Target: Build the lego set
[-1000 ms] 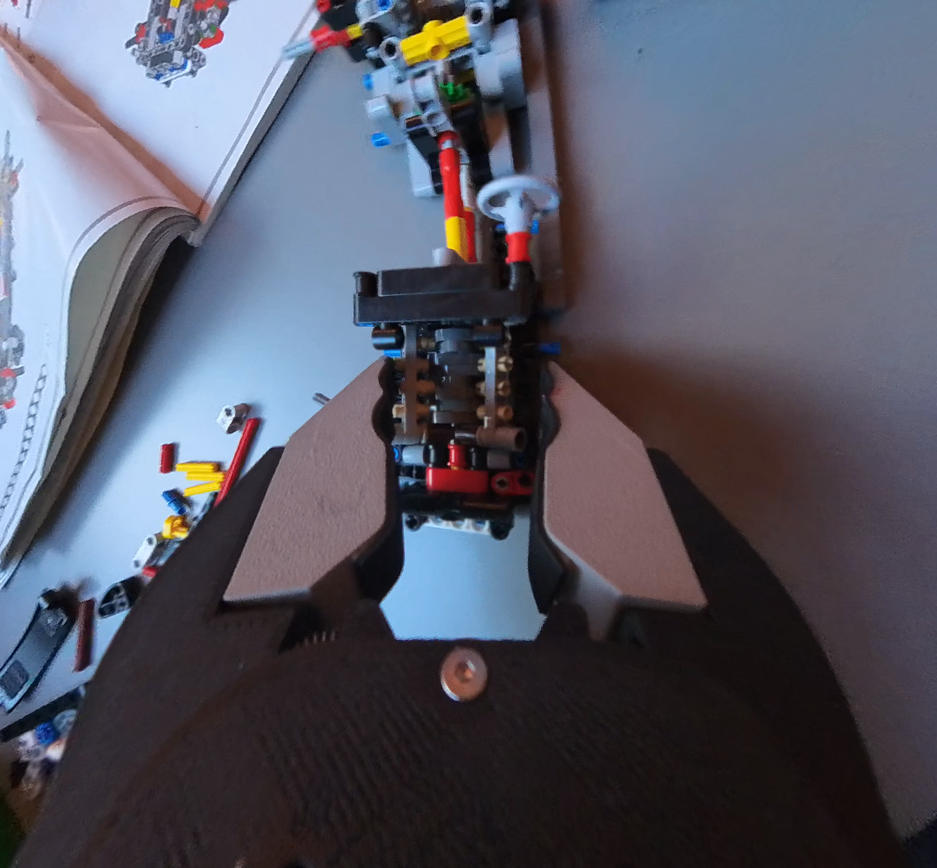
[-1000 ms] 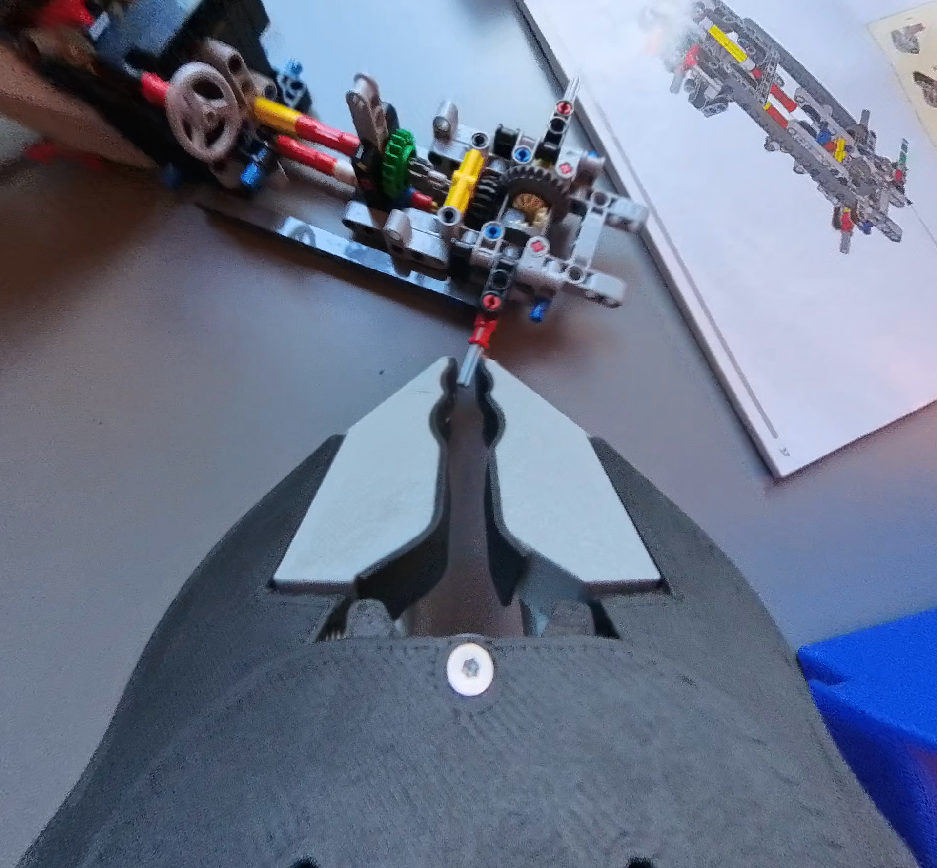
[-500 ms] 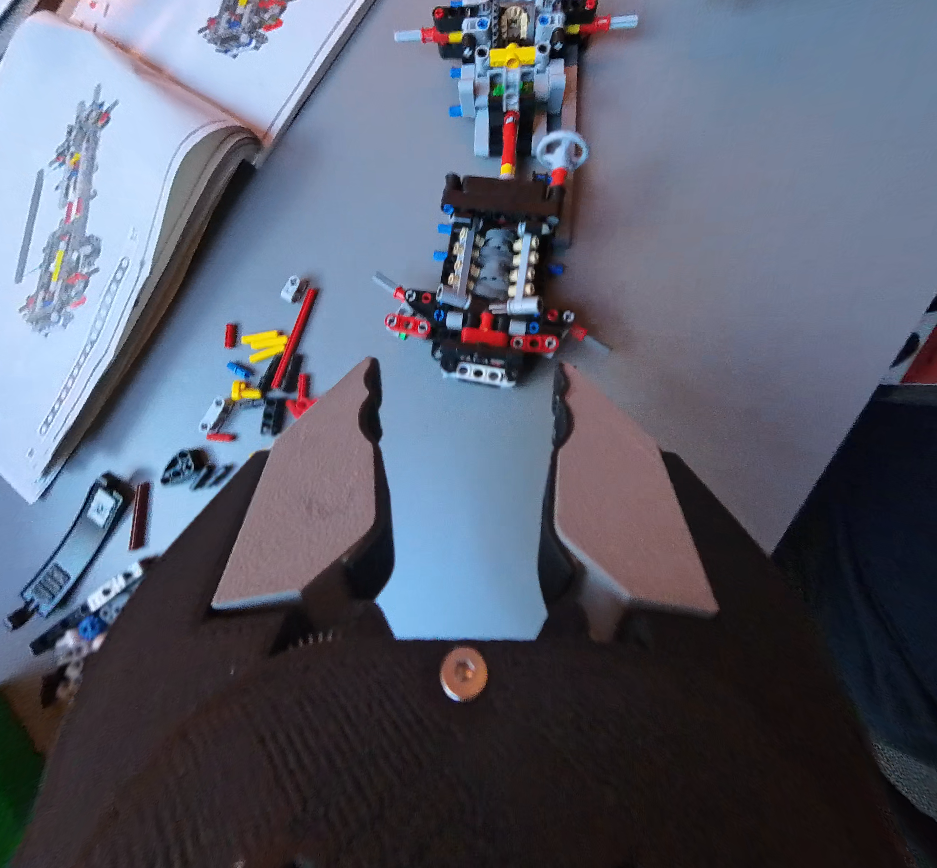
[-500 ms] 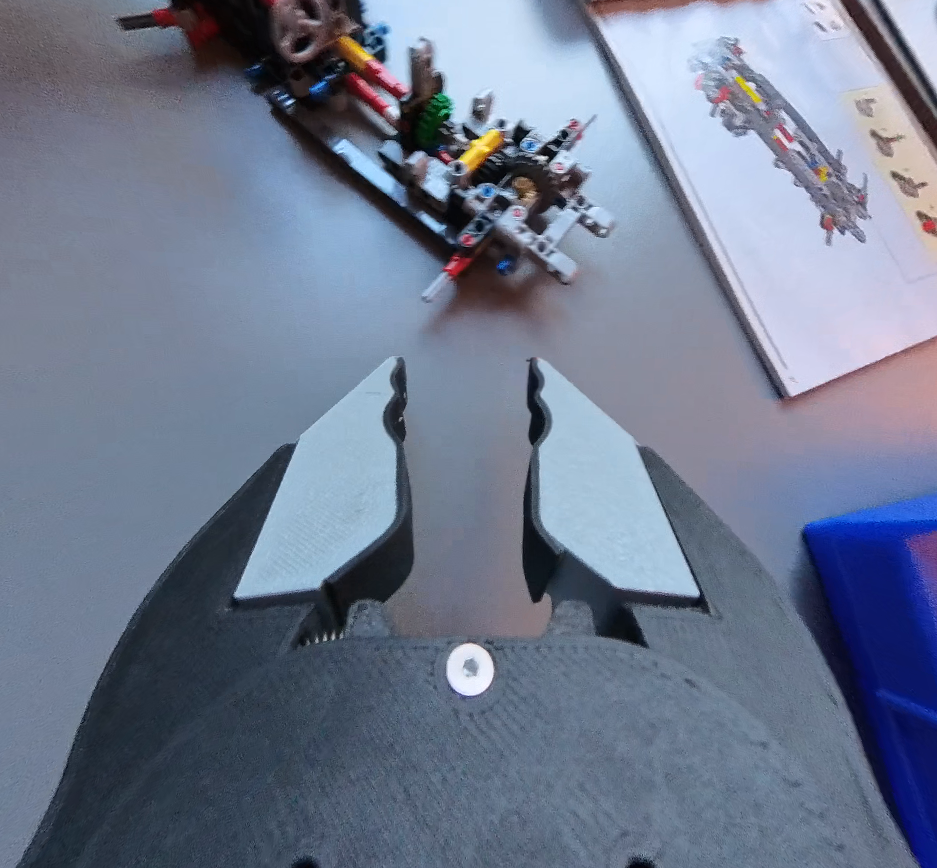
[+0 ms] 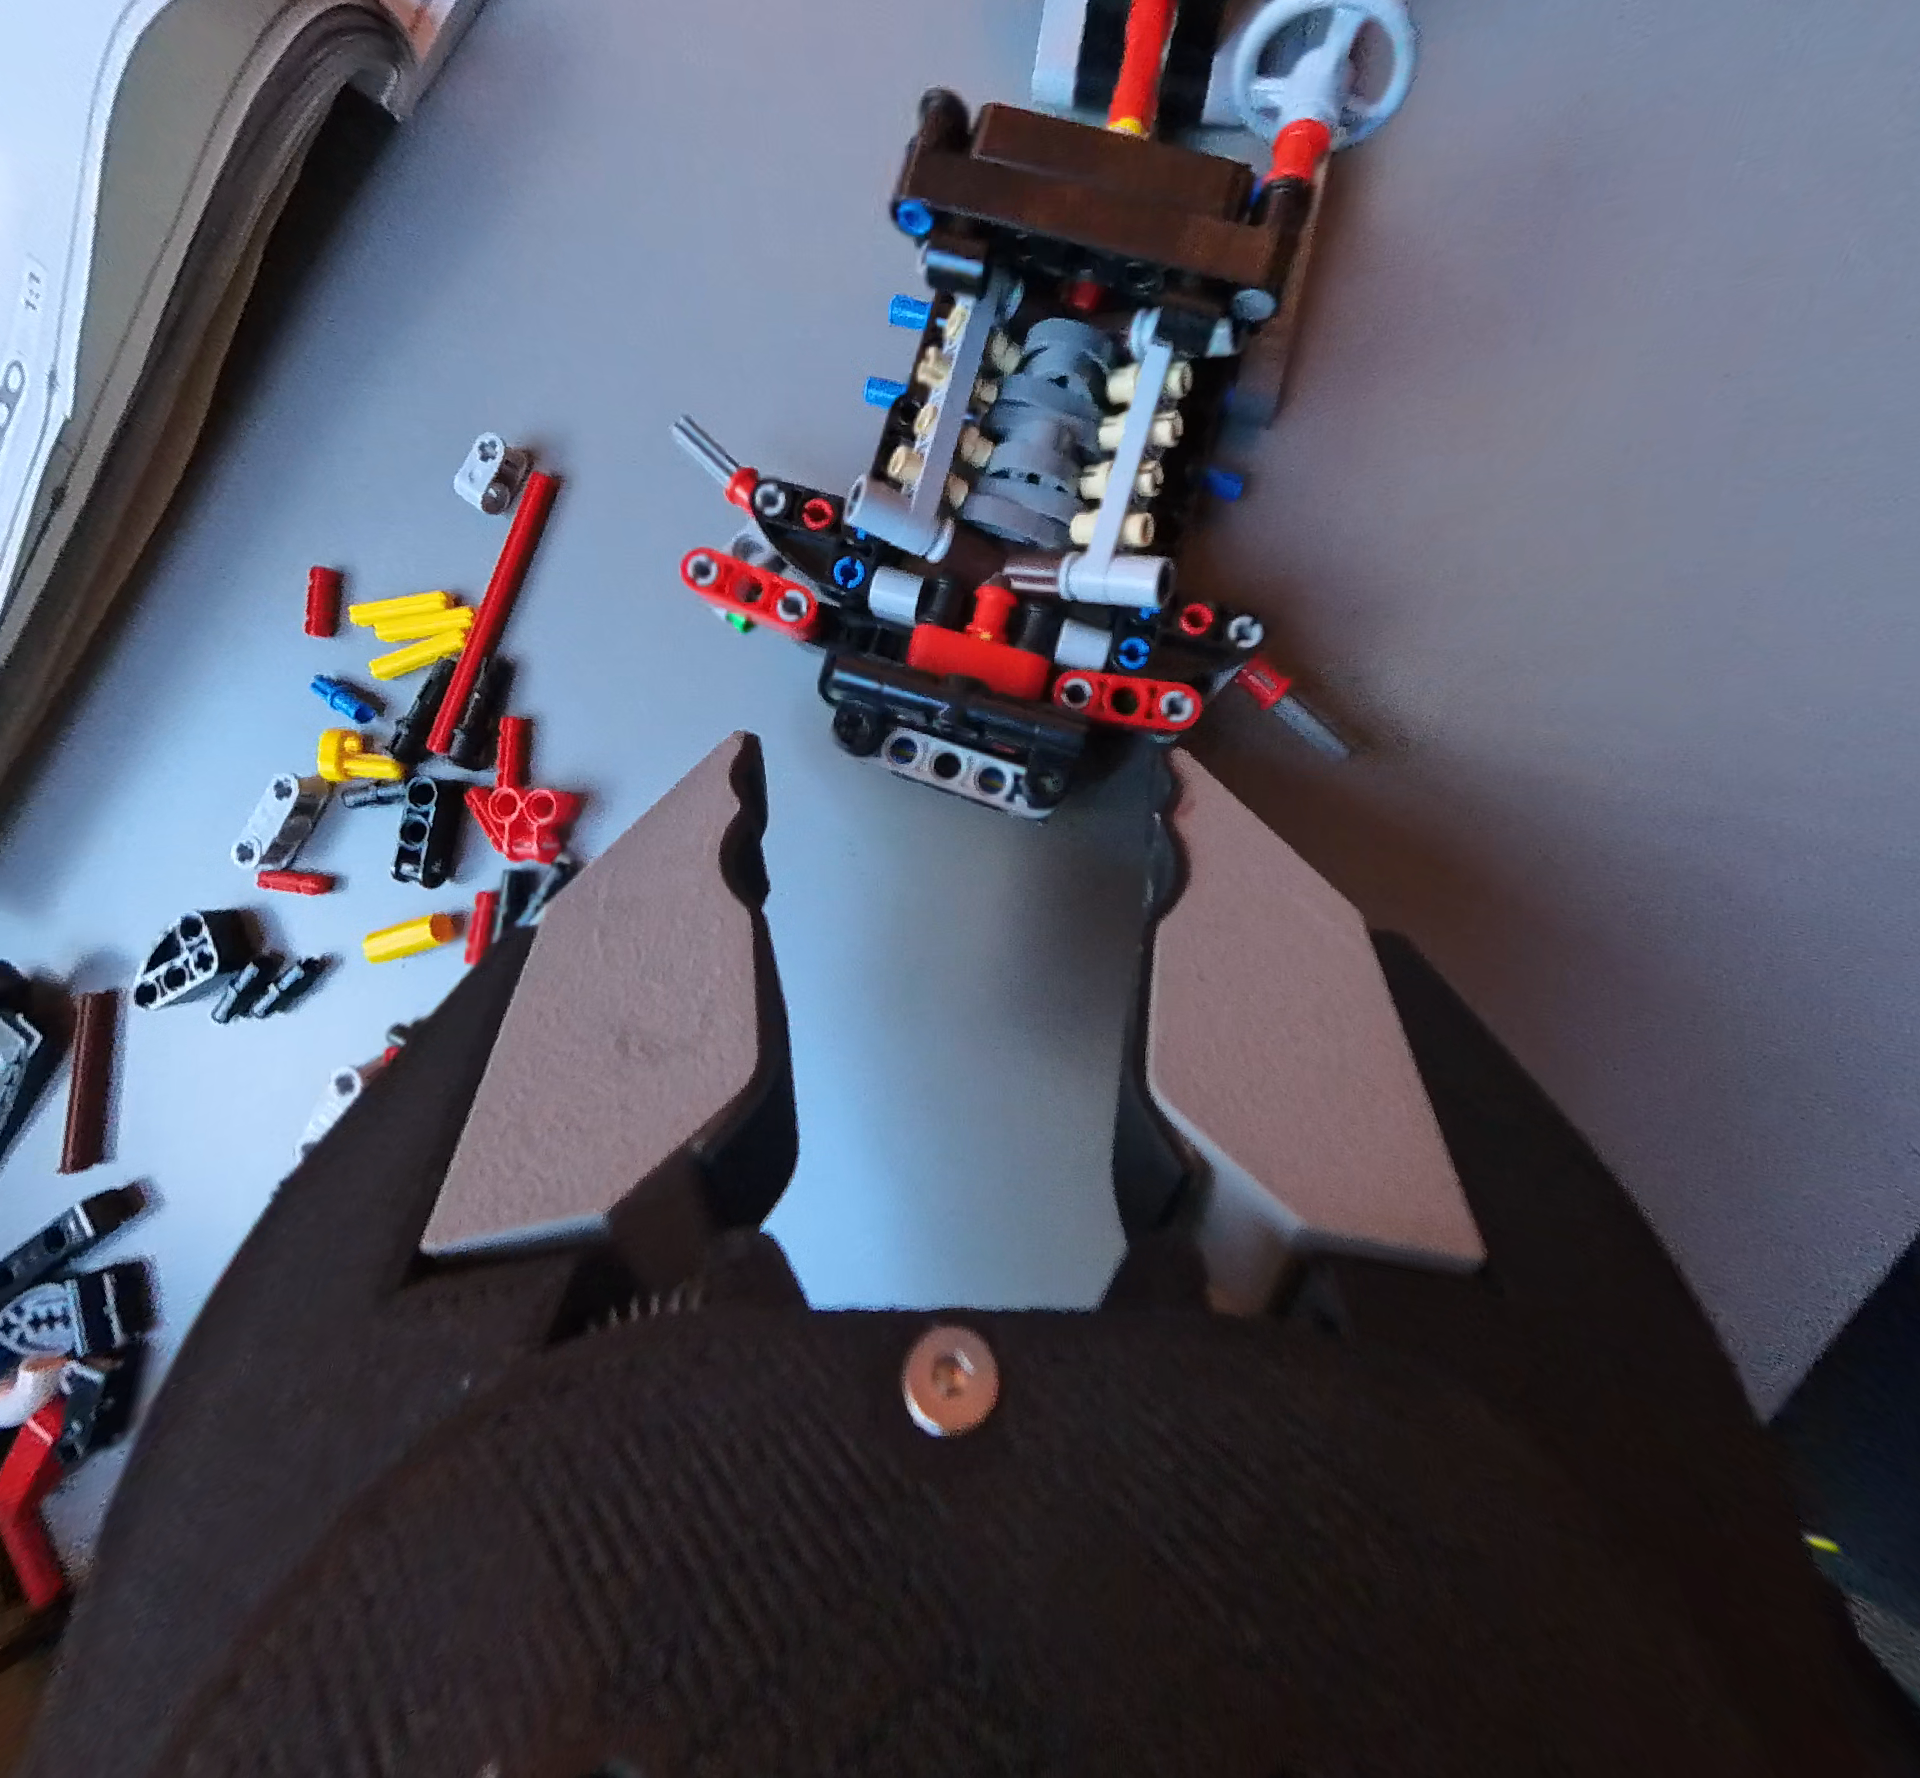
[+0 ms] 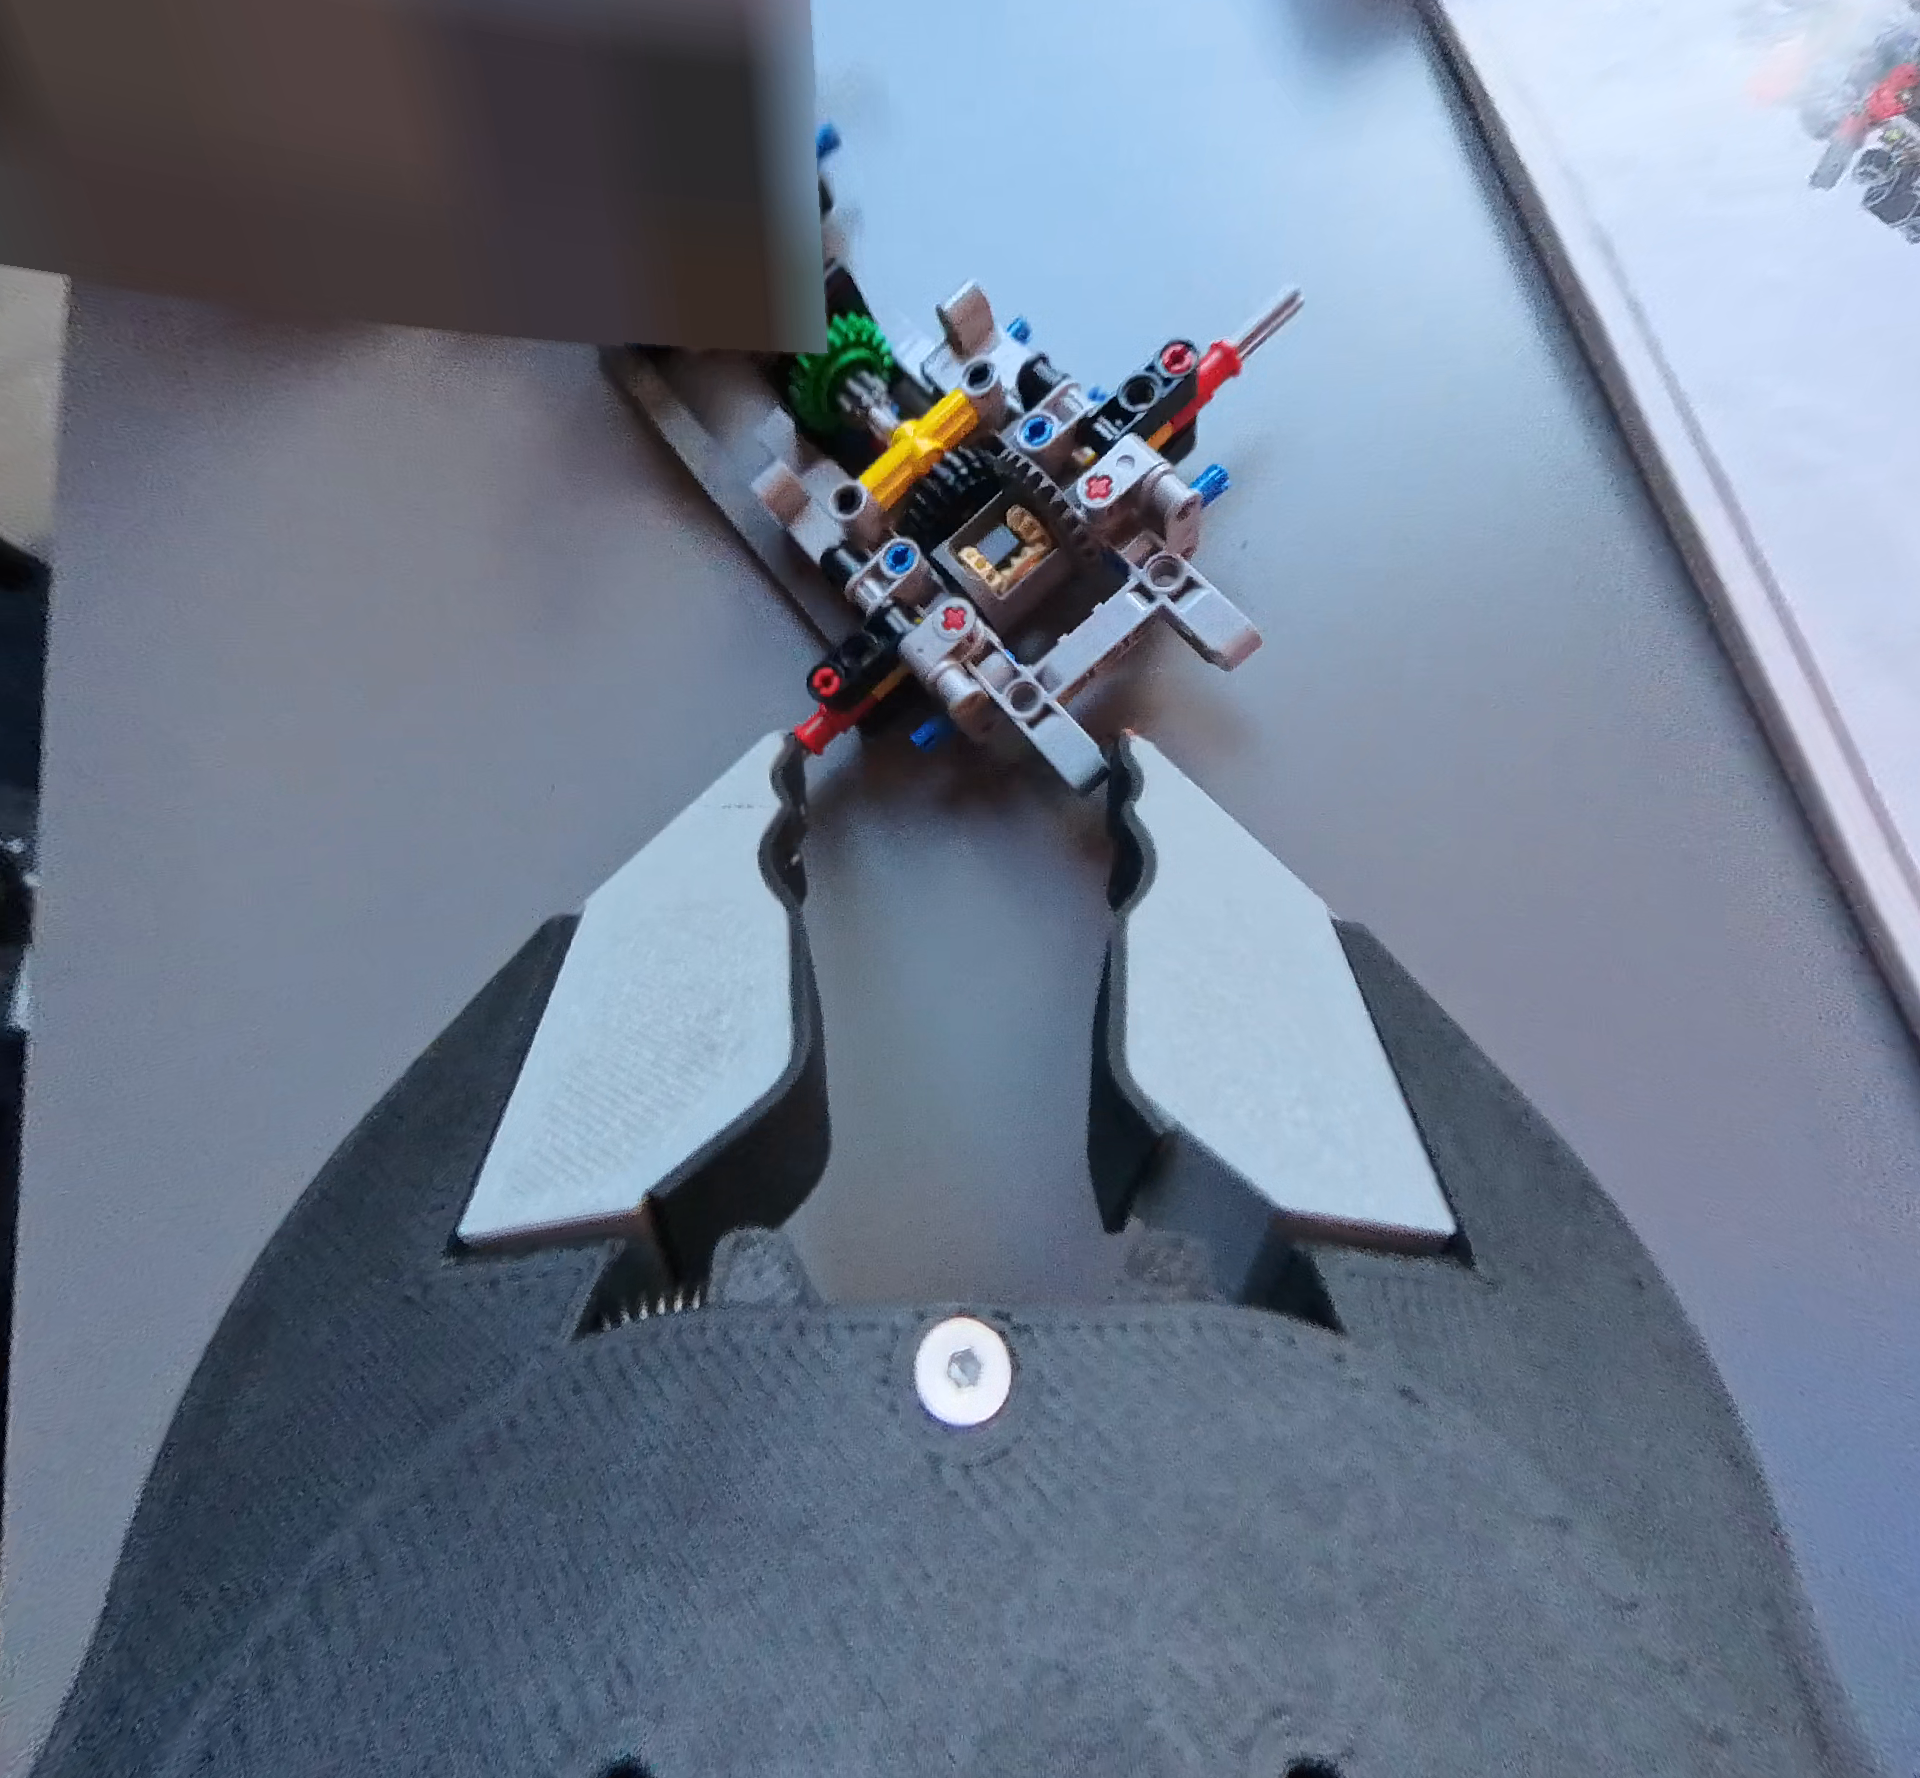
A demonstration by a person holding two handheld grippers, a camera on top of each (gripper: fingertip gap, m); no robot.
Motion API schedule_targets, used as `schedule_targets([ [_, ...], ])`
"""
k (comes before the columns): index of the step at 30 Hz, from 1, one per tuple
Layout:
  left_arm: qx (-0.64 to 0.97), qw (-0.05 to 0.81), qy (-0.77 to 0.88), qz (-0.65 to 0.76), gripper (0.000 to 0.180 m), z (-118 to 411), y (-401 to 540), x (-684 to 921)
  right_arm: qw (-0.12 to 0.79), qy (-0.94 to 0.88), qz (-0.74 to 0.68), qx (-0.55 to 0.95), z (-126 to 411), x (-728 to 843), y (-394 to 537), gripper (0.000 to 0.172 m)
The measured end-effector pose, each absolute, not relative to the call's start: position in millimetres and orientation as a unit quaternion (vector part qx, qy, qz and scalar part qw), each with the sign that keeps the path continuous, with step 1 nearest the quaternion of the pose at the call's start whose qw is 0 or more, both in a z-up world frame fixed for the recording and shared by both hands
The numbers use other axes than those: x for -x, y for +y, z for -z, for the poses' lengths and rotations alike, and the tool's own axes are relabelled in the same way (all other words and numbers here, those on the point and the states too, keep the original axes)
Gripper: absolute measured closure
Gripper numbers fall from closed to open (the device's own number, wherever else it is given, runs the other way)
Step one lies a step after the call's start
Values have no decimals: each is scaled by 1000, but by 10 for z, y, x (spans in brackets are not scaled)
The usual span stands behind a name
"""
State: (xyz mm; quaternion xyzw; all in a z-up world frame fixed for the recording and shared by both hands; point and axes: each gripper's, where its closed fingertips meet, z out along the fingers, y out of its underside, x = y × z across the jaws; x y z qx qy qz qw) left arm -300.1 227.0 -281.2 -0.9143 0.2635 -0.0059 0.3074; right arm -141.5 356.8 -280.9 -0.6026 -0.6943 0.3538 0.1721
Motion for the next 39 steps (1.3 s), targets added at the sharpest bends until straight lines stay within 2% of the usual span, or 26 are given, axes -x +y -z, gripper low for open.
schedule_targets([
  [4,910,314,270,24,111,2820,2286,2994,175,-710,-342,590,2801,1221,3418,115],
  [9,923,328,200,26,117,2833,2388,3068,161,-705,-370,583,2809,1056,3204,123],
  [10,925,330,187,35,112,2847,2399,3026,157,-708,-377,577,2810,1038,3142,127],
  [11,925,332,178,39,121,2846,2403,2997,164,-710,-373,575,2813,1035,3128,125],
  [17,931,308,197,14,97,2840,2314,3045,184,-710,-370,570,2781,949,3228,123],
  [19,928,309,206,9,98,2836,2316,3035,207,-695,-373,579,2746,937,3374,120],
  [22,926,306,222,15,110,2835,2318,2944,234,-677,-372,590,2742,965,3539,113],
  [25,921,306,240,29,118,2839,2328,2857,221,-696,-368,576,2788,1000,3478,107],
  [29,918,295,261,43,112,2837,2287,2977,225,-724,-339,557,2852,1033,3415,105],
  [35,891,346,283,86,100,2664,2451,3153,235,-714,-338,566,2841,1060,3489,102],
  [38,873,340,329,115,100,2743,2510,3039,231,-711,-359,558,2791,1103,3522,101],
  [39,871,331,343,118,106,2794,2511,3004,222,-714,-368,553,2787,1113,3505,102],
])
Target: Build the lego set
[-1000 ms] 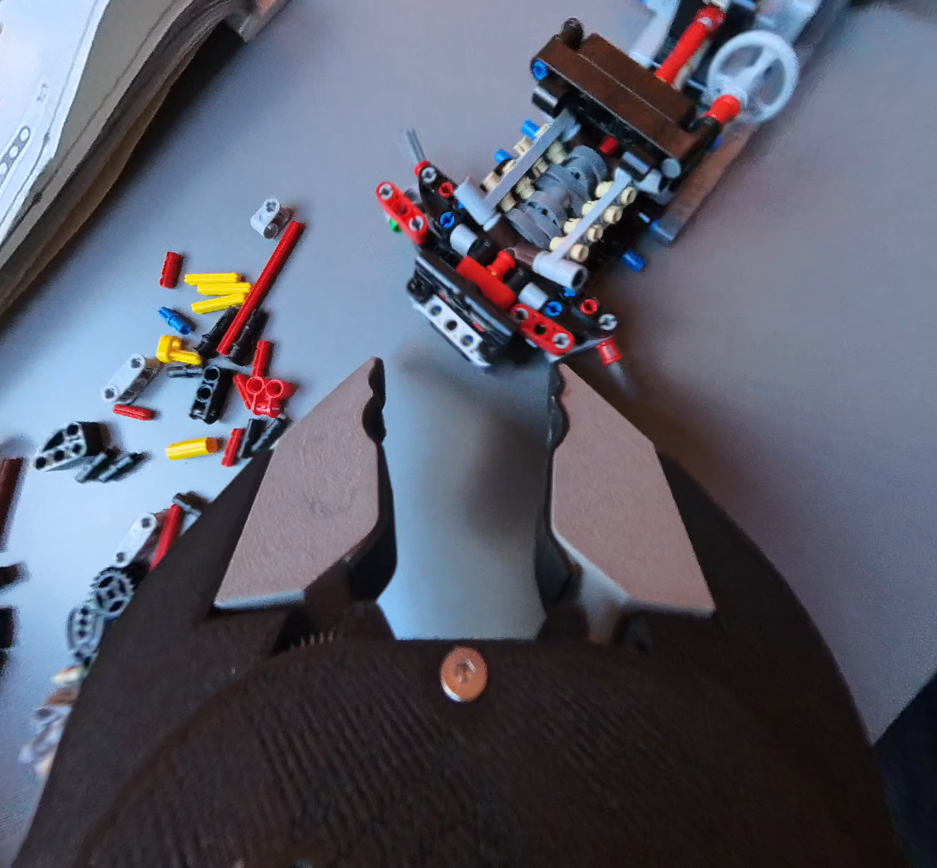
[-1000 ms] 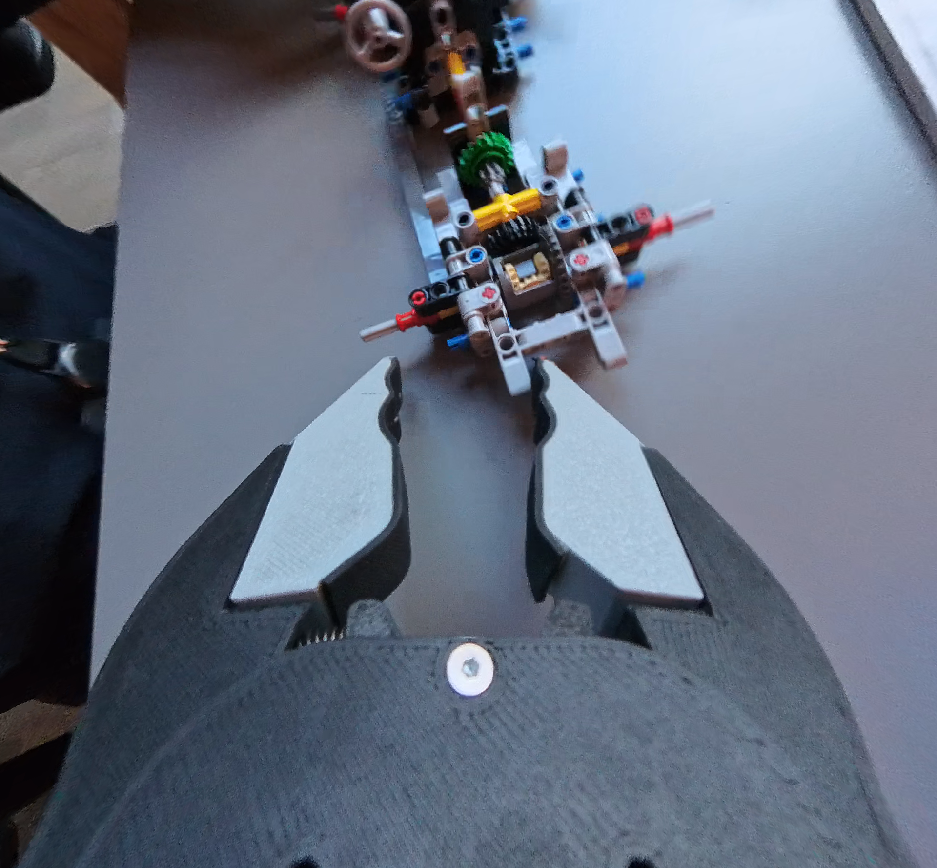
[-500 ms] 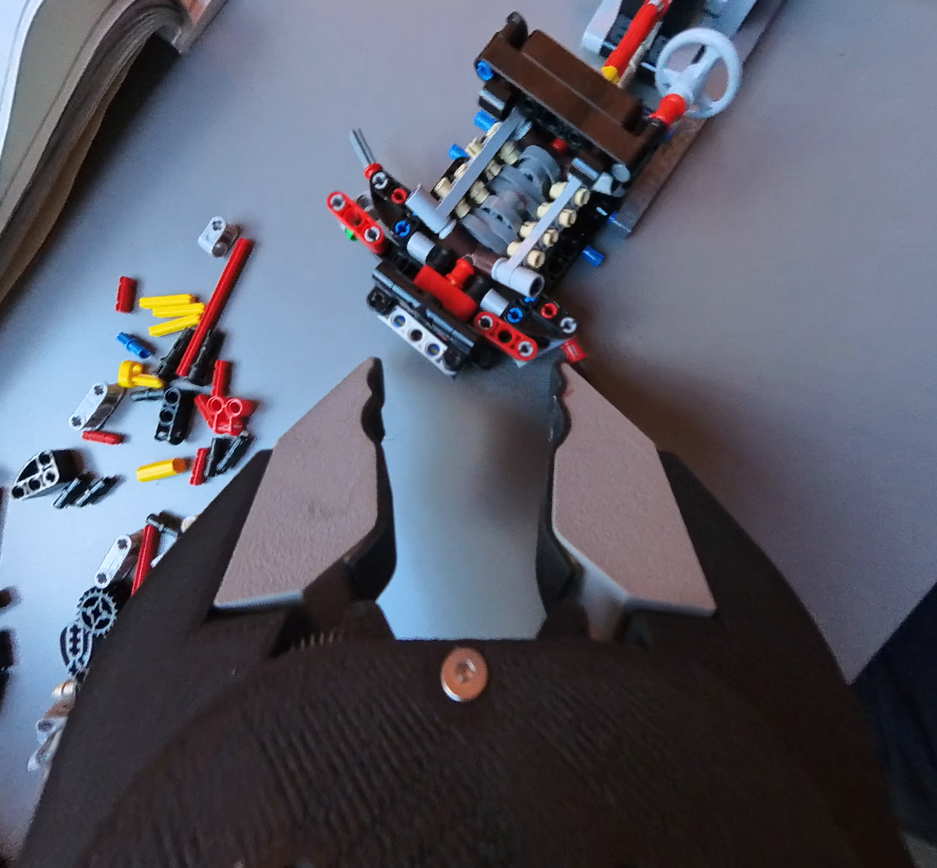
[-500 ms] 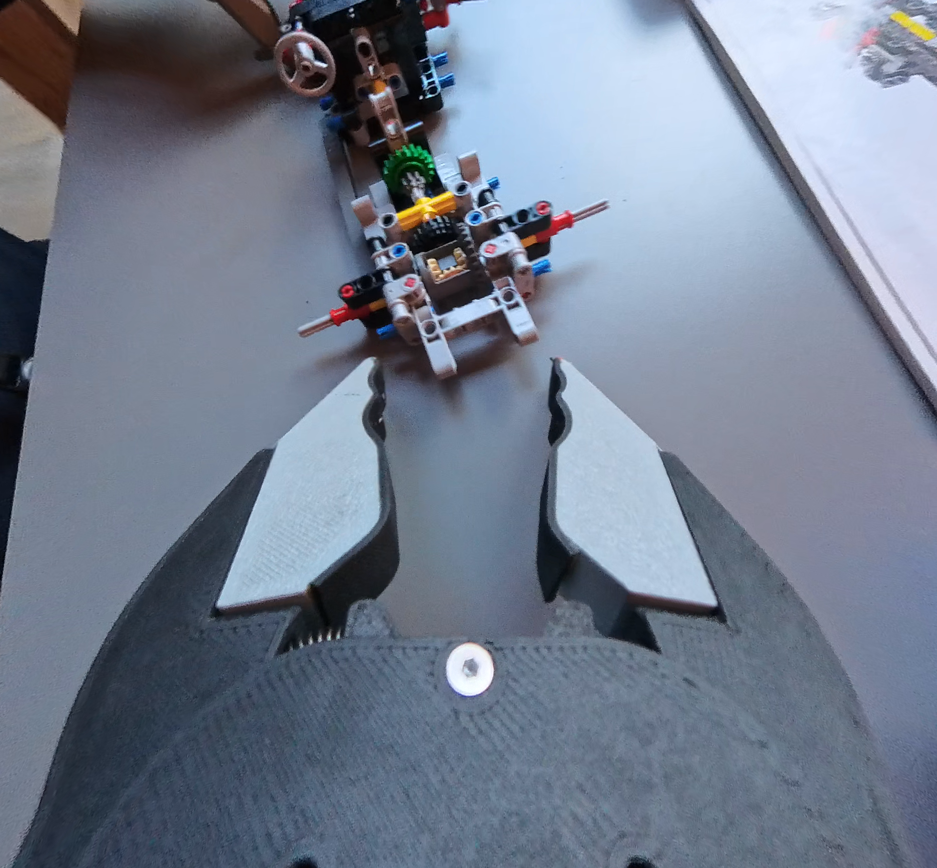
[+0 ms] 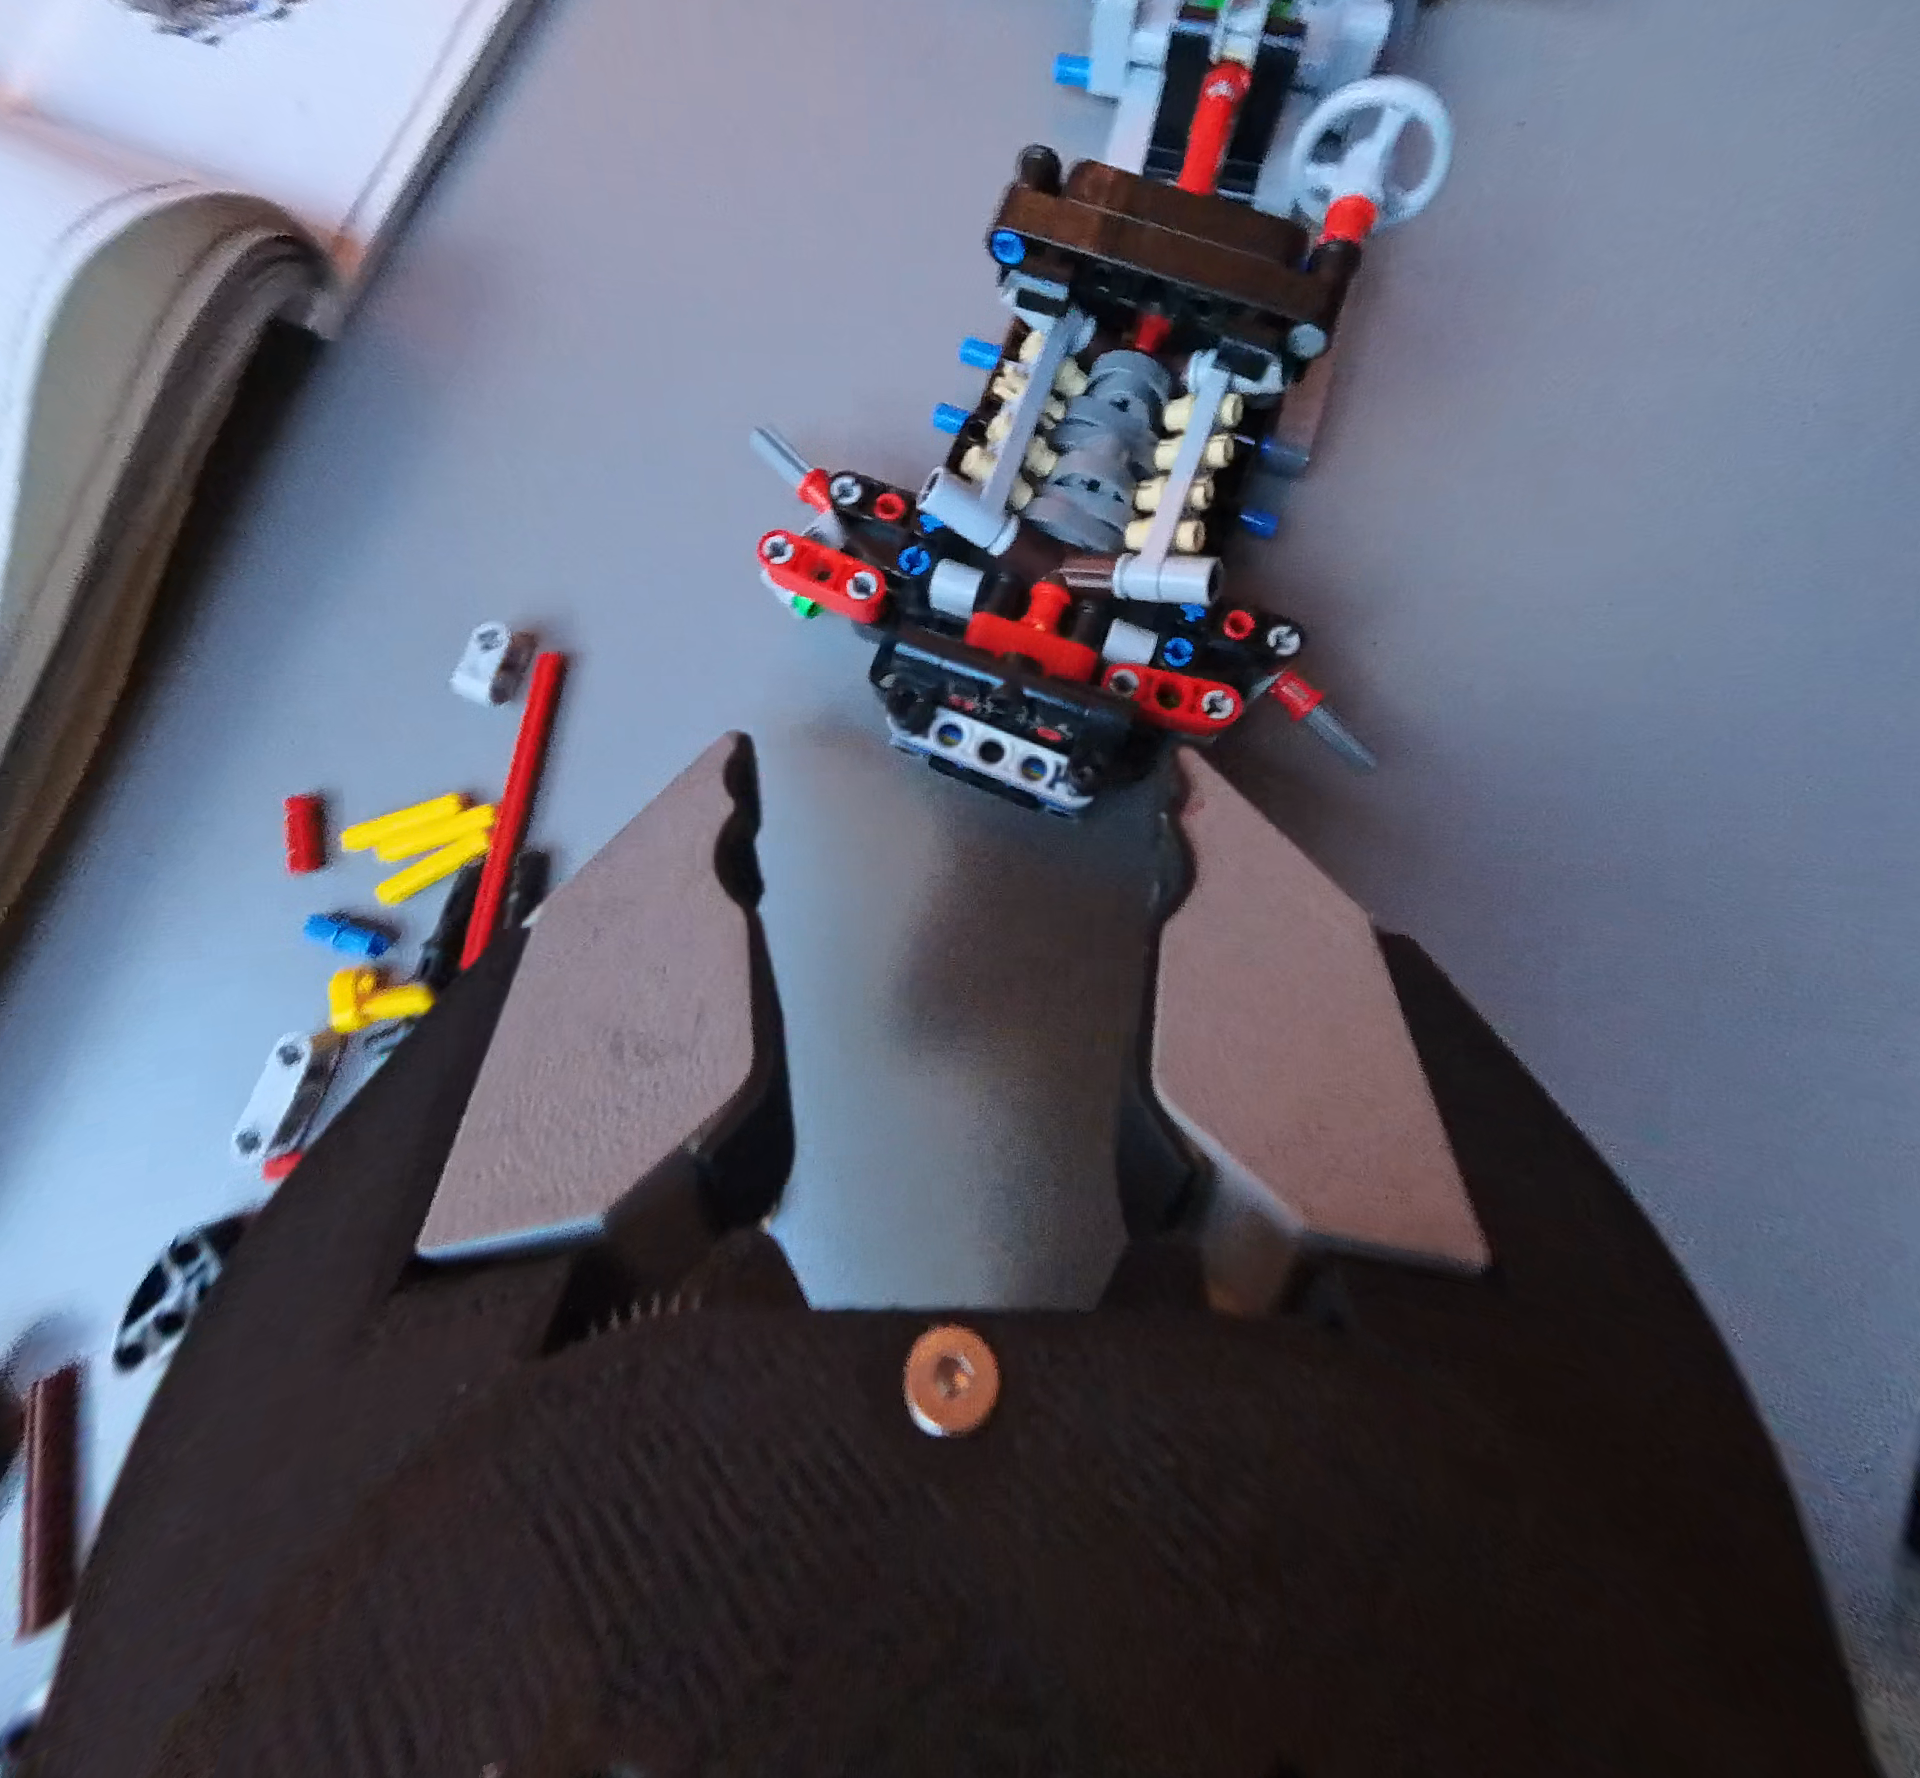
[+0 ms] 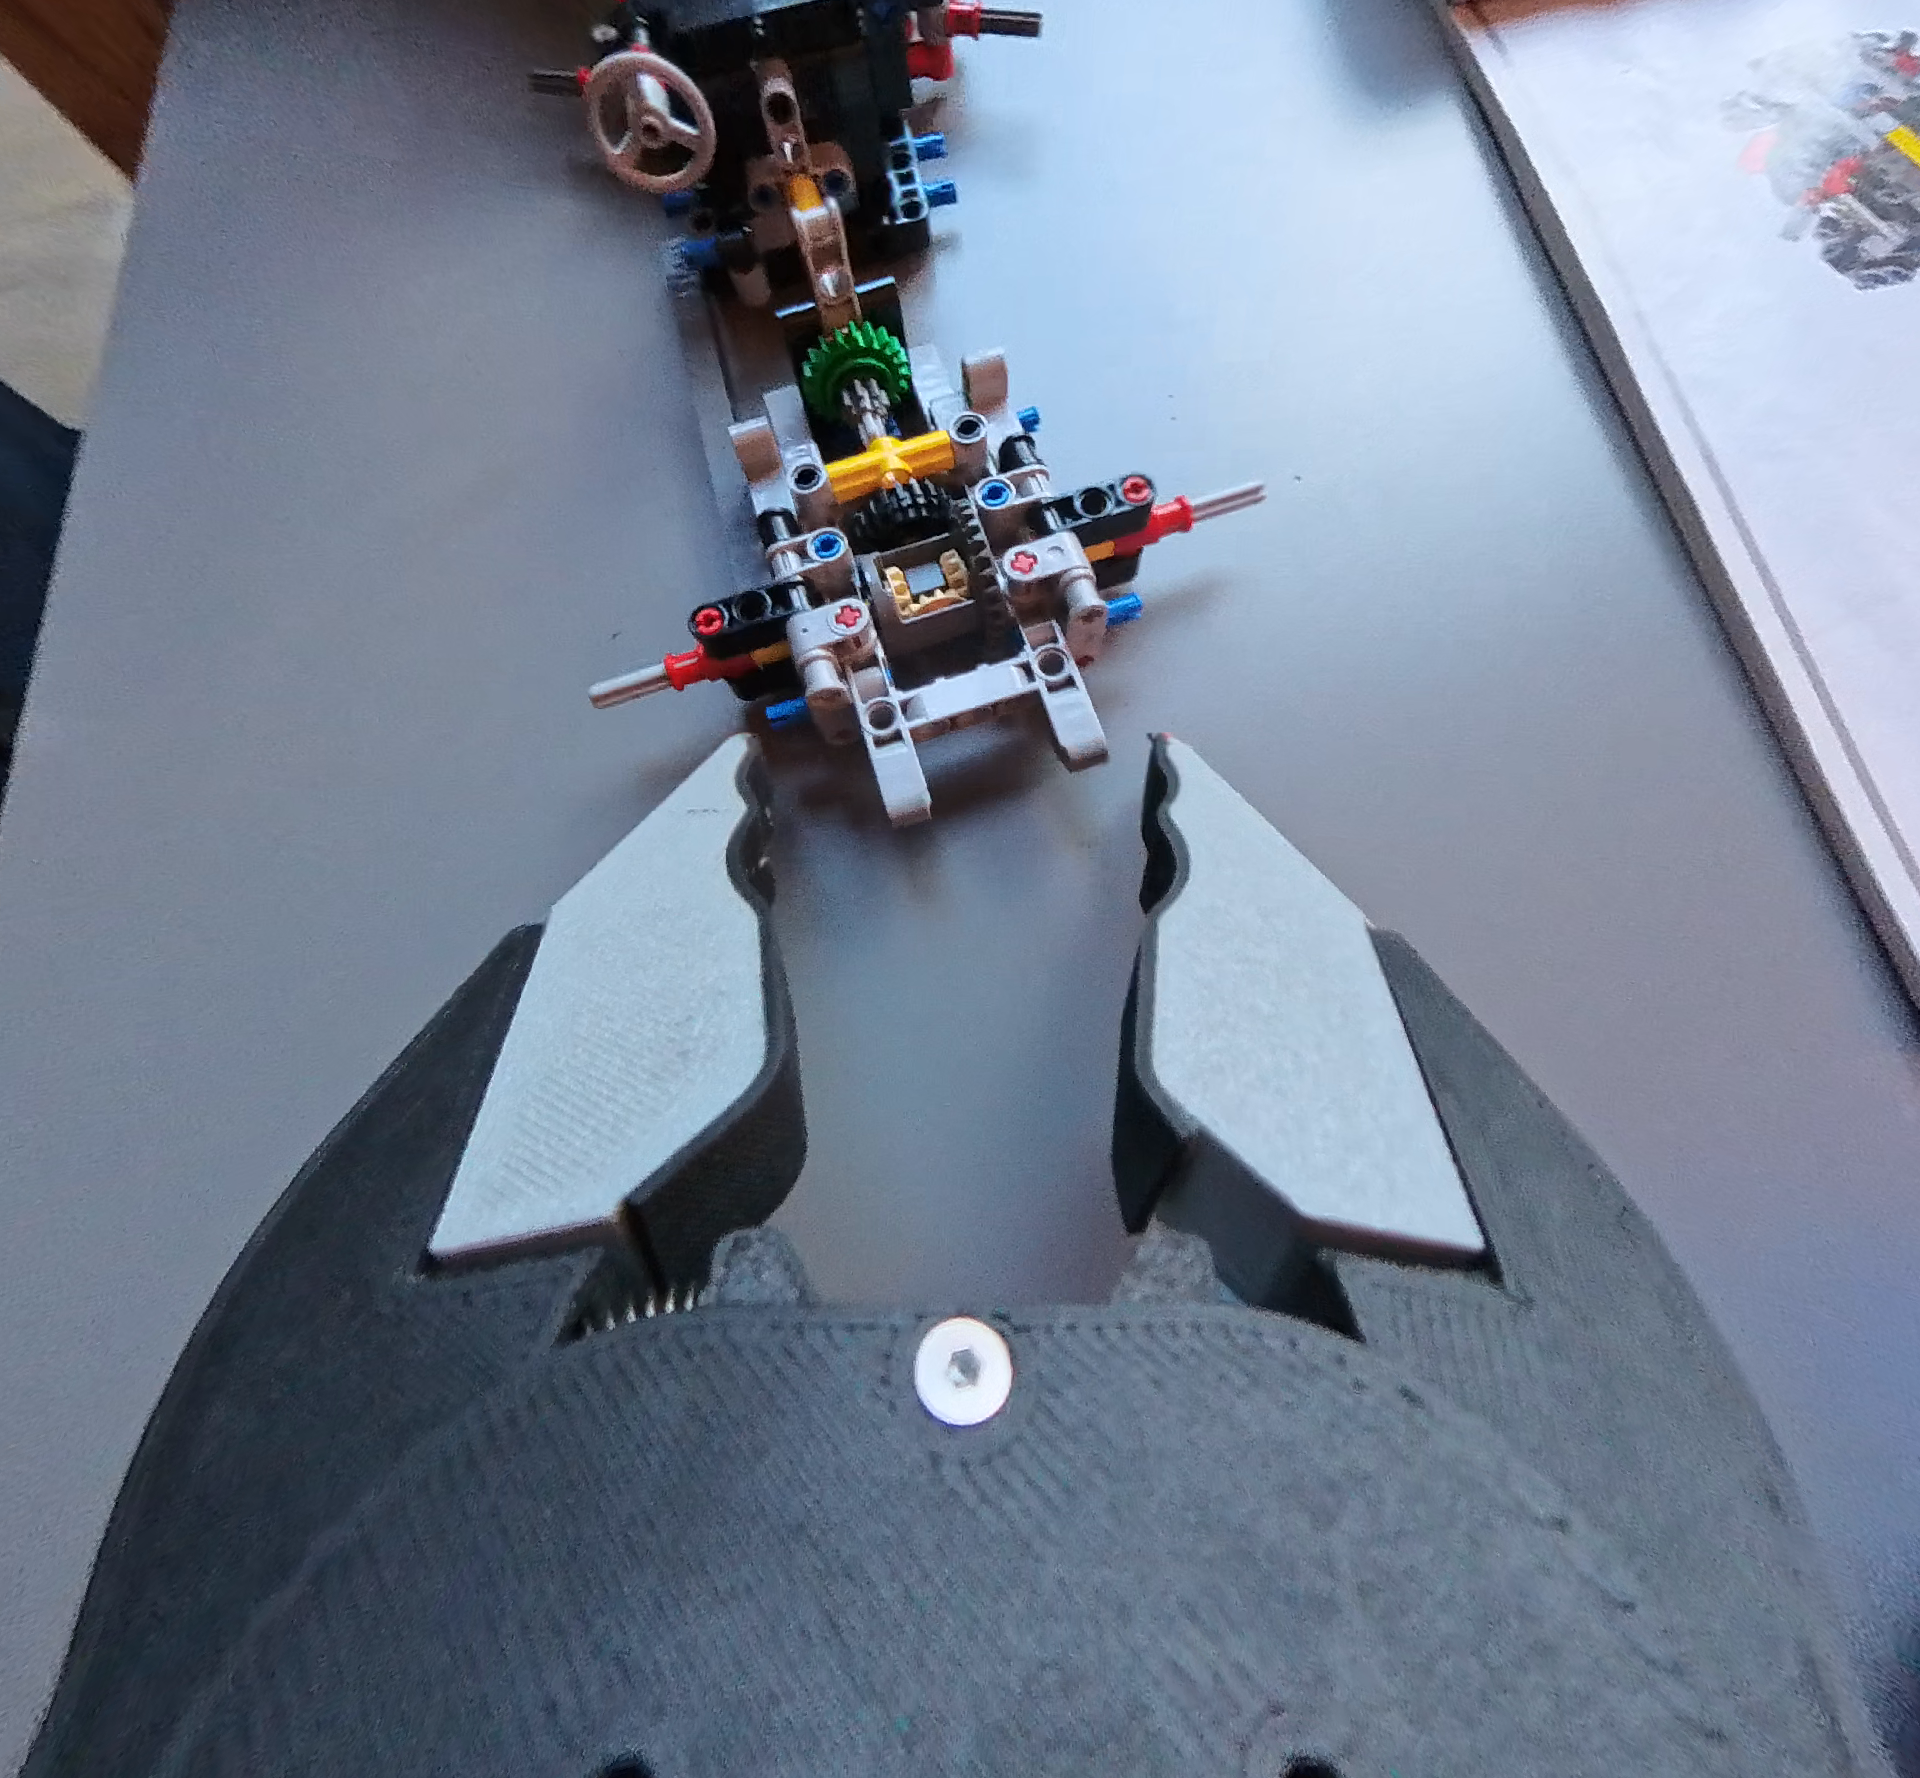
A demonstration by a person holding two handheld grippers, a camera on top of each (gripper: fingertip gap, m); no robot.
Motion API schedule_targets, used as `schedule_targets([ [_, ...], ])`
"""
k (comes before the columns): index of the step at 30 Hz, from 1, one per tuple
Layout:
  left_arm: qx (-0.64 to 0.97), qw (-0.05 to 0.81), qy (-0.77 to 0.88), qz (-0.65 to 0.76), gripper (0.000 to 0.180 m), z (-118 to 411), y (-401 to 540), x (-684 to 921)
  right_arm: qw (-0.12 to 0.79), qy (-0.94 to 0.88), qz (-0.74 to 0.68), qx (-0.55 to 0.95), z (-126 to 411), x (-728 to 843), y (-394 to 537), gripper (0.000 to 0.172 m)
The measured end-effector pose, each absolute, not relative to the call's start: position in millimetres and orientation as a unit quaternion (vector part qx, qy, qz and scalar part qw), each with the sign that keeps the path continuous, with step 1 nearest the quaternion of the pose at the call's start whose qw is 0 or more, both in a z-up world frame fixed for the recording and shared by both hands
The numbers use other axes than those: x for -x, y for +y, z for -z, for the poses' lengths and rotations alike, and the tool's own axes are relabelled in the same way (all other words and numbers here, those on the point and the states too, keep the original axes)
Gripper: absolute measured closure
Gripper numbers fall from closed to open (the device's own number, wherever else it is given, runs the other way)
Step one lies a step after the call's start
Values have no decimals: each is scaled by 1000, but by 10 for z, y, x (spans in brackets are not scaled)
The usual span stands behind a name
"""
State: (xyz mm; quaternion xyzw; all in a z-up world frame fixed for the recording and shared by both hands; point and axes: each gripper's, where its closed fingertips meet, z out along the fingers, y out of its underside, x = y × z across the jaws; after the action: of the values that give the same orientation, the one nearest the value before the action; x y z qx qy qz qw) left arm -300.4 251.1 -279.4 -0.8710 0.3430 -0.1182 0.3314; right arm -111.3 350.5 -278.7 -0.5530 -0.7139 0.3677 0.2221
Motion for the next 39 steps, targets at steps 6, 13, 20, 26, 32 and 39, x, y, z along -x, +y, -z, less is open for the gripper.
schedule_targets([
  [6,843,331,388,171,110,2866,2448,2735,222,-743,-338,534,2866,1184,3526,96],
  [13,858,357,334,156,128,2852,2385,2692,240,-738,-314,547,2888,1136,3515,95],
  [20,857,356,337,159,129,2847,2375,2699,245,-732,-310,555,2889,1128,3478,92],
  [26,861,354,330,155,130,2845,2343,2714,285,-723,-258,574,2843,962,3630,97],
  [32,859,365,323,155,102,2777,2320,2817,299,-708,-347,538,2296,1149,3175,83],
  [39,825,360,401,168,101,2821,2433,2636,274,-810,-215,471,2552,1878,2788,85],
])
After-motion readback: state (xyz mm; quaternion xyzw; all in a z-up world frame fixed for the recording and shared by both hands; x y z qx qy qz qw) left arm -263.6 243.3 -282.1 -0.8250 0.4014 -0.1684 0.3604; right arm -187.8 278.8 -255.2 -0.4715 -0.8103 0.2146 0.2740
